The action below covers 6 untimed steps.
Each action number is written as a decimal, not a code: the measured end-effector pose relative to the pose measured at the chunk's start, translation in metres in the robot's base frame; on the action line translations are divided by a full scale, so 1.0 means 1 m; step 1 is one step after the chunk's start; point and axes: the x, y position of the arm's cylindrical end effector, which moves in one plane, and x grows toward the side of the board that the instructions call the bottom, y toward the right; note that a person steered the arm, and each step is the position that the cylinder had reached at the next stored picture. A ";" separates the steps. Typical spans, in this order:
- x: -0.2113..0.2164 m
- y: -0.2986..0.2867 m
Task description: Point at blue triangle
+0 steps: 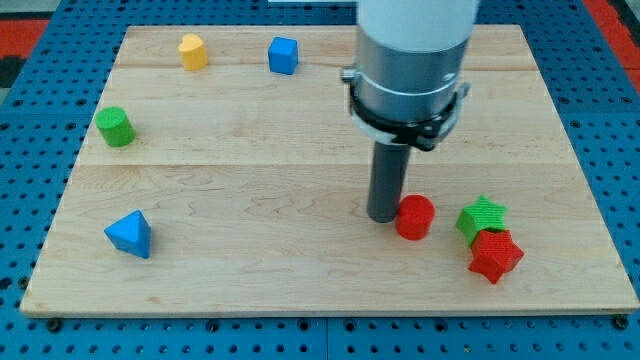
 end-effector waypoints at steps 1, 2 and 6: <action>0.012 0.000; 0.017 0.007; 0.105 -0.199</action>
